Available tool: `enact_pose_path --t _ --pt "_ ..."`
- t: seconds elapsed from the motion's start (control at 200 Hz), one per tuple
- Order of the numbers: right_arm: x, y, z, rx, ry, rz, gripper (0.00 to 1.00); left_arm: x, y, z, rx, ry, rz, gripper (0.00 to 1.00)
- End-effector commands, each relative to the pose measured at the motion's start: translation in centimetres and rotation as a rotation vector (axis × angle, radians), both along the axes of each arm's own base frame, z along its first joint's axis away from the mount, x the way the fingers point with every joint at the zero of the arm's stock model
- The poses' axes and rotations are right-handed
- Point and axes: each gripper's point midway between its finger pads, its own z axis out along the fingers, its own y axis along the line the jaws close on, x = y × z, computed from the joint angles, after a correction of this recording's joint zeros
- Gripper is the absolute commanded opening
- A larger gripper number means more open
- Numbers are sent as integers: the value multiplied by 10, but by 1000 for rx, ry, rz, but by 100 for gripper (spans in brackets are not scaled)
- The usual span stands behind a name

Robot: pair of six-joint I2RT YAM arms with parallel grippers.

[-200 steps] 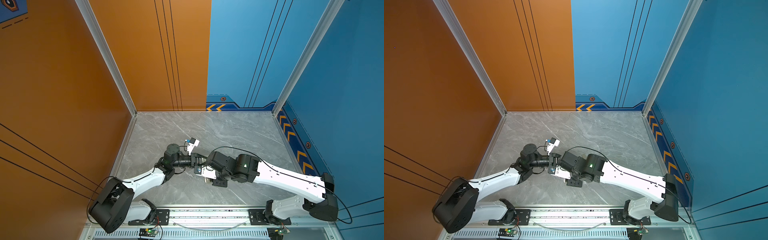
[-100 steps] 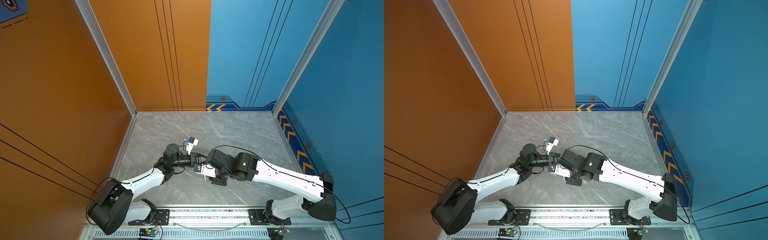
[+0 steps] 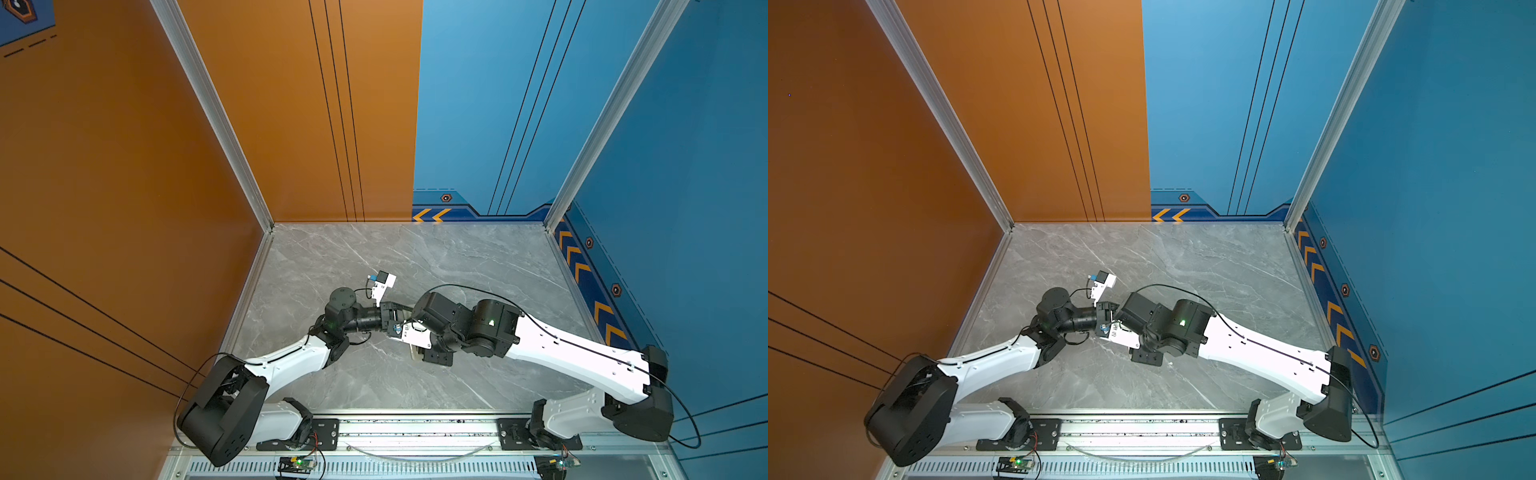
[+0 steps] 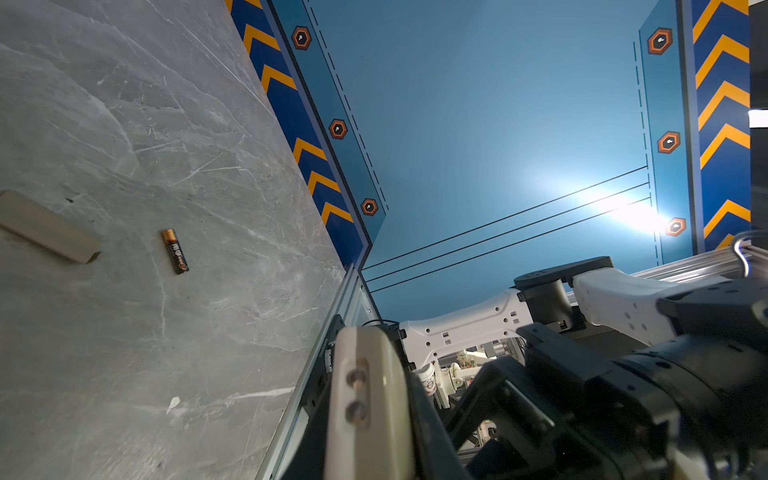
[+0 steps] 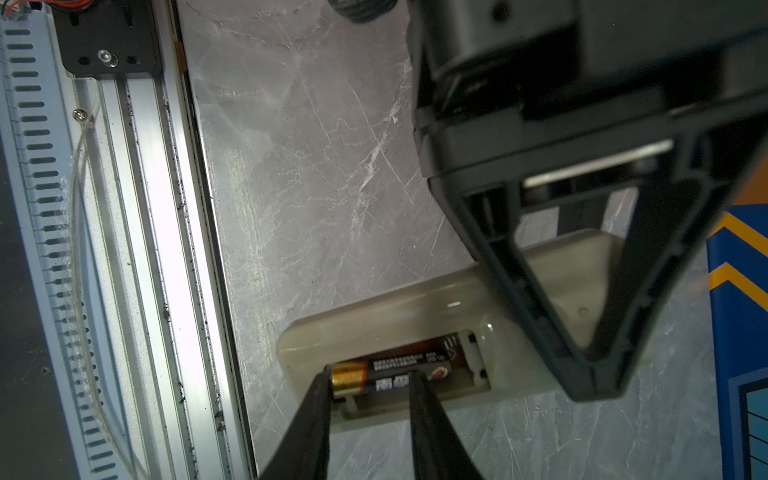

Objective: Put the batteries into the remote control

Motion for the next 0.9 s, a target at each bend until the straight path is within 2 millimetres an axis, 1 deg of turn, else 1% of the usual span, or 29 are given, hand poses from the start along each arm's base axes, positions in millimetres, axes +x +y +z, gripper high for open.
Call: enact_pose_path --t 0.0,0.195,0.391,0.516,0.626,0.891 --pt "-1 -16 -9 -82 5 -10 29 -16 -1 42 -110 -119 -62 0" --pt "-2 -19 0 -81 -8 -9 30 -19 1 48 -127 -142 -57 0" --pt "-2 -22 7 -90 -25 -12 29 -26 2 66 -186 -185 -75 0" --pt "-2 -23 10 -103 -41 -6 29 -28 3 72 -215 -190 -77 0" --pt "-2 -24 13 -117 -65 4 30 -28 4 74 -229 -188 -79 0" --pt "-2 -29 11 -152 -89 5 30 -27 6 73 -231 -177 -68 0"
